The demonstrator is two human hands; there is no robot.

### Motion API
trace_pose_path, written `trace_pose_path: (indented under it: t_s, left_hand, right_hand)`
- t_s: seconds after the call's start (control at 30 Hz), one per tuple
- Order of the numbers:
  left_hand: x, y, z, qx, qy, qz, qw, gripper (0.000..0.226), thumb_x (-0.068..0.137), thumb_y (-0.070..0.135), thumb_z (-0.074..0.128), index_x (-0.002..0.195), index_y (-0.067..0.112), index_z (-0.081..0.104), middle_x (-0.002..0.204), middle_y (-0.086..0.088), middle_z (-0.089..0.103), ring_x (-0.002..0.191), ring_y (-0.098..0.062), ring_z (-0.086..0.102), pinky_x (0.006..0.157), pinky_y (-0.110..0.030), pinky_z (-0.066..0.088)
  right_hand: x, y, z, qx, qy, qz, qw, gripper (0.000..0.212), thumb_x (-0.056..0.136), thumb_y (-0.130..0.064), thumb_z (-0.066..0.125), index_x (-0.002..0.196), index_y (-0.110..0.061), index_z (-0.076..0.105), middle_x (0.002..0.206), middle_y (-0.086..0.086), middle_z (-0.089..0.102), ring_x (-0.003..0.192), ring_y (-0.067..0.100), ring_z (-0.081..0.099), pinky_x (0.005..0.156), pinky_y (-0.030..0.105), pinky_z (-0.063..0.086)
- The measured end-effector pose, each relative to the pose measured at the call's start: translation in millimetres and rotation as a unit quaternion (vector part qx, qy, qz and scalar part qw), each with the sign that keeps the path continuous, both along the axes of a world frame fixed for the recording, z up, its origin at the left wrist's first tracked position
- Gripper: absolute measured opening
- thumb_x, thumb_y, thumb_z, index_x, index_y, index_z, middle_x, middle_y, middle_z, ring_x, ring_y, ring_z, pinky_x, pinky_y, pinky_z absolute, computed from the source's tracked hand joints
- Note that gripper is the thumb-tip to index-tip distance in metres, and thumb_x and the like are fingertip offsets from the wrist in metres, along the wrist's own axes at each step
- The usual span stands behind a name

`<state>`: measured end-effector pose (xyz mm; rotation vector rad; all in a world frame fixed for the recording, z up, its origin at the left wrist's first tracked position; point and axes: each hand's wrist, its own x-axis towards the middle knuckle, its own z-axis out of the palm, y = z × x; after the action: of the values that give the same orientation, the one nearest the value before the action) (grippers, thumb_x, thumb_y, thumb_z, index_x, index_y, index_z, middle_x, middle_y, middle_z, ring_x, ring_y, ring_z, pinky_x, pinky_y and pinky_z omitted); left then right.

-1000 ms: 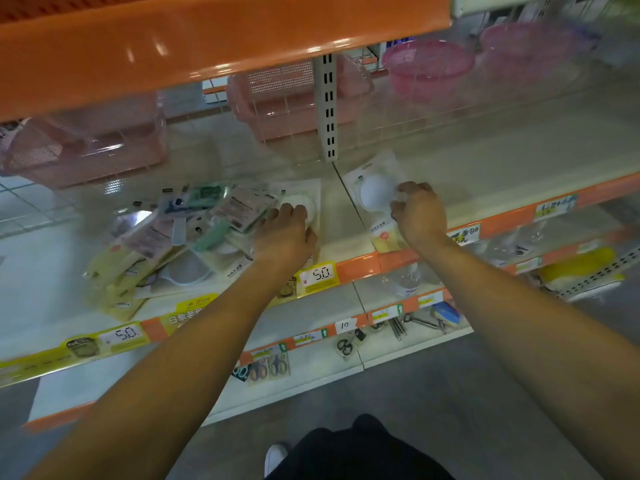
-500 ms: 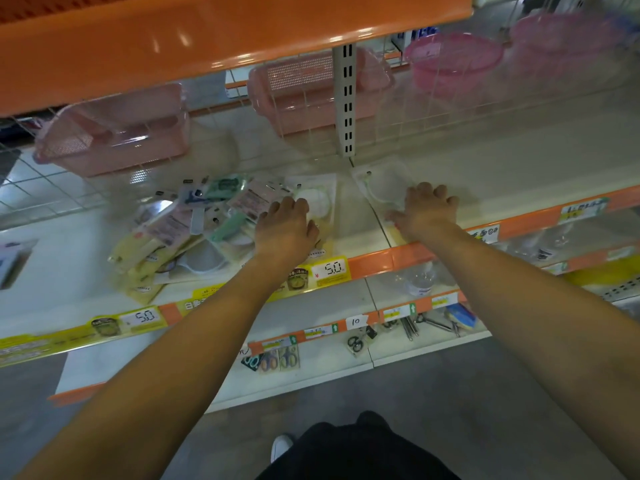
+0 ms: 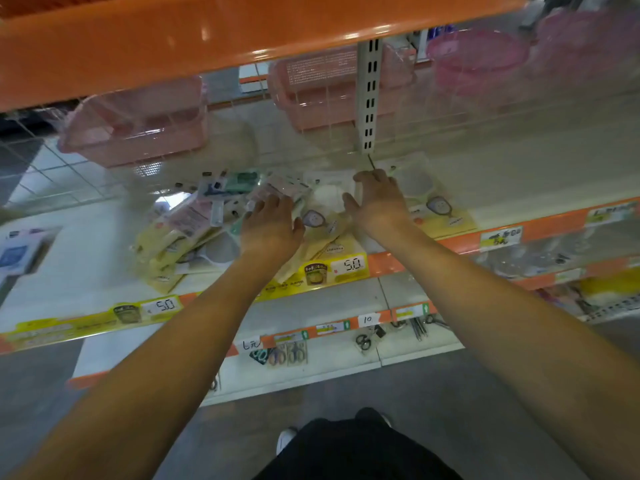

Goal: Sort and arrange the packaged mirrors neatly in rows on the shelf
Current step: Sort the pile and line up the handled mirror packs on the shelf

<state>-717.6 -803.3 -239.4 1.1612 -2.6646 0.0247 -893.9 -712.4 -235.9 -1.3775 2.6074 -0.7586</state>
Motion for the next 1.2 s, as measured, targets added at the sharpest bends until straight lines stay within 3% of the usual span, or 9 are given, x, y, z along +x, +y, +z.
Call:
trace_pose_path:
  t_s: [0.23, 0.73, 0.9, 1.0, 1.1, 1.2]
  left_hand:
    - [56, -24, -7, 0.011, 0.017, 0.039, 0.999, 0.035, 0.089, 0.032, 0.053, 0.113, 0.007, 0.058, 0.109, -0.016, 0.059, 0.1, -0.036, 0.056, 0.075, -0.042, 0.046]
    - [88, -49, -12, 0.023, 0.03, 0.023, 0.999, 0.034, 0.09, 0.032, 0.052, 0.114, 0.007, 0.058, 0.109, -0.013, 0.059, 0.099, -0.034, 0.057, 0.075, -0.04, 0.046]
    - [91, -59, -7, 0.044, 0.014, 0.037, 0.998, 0.037, 0.093, 0.036, 0.048, 0.12, 0.012, 0.054, 0.118, -0.009, 0.054, 0.108, -0.03, 0.053, 0.084, -0.04, 0.045]
    - [91, -63, -6, 0.043, 0.005, 0.033, 0.999, 0.037, 0.093, 0.037, 0.047, 0.121, 0.013, 0.053, 0.12, -0.009, 0.054, 0.11, -0.029, 0.052, 0.087, -0.039, 0.045]
    - [89, -66, -4, 0.047, 0.003, 0.03, 0.998, 0.038, 0.094, 0.037, 0.046, 0.122, 0.012, 0.053, 0.121, -0.009, 0.054, 0.112, -0.029, 0.051, 0.089, -0.04, 0.044]
    - [85, -68, -3, 0.053, -0.005, 0.028, 0.998, 0.039, 0.094, 0.038, 0.045, 0.123, 0.013, 0.052, 0.123, -0.009, 0.053, 0.115, -0.029, 0.05, 0.092, -0.04, 0.043]
  right_hand:
    - [67, -35, -6, 0.055, -0.028, 0.064, 0.996, 0.048, 0.093, -0.037, 0.053, 0.133, -0.012, 0.047, 0.131, 0.013, 0.047, 0.119, 0.034, 0.044, 0.096, 0.044, 0.042]
    - [109, -70, -19, 0.099, -0.002, 0.052, 0.994, 0.043, 0.092, -0.036, 0.053, 0.128, -0.013, 0.048, 0.131, 0.011, 0.047, 0.118, 0.033, 0.044, 0.09, 0.041, 0.042]
    - [117, -89, -20, 0.108, 0.039, 0.059, 0.992, 0.051, 0.092, -0.04, 0.054, 0.135, -0.015, 0.045, 0.141, 0.008, 0.041, 0.128, 0.032, 0.037, 0.1, 0.044, 0.037]
    - [119, -99, -26, 0.103, 0.004, 0.115, 0.988, 0.06, 0.093, -0.04, 0.053, 0.147, -0.031, 0.028, 0.157, -0.003, 0.023, 0.143, 0.031, 0.018, 0.112, 0.05, 0.025]
    - [119, -100, -36, 0.154, 0.004, 0.14, 0.978, 0.069, 0.095, -0.033, 0.049, 0.153, -0.033, 0.012, 0.161, -0.009, 0.008, 0.148, 0.028, 0.002, 0.117, 0.054, 0.017]
    - [115, -98, -38, 0.107, -0.008, 0.134, 0.985, 0.062, 0.092, -0.019, 0.05, 0.149, -0.03, 0.028, 0.158, -0.005, 0.021, 0.147, 0.028, 0.011, 0.117, 0.05, 0.021]
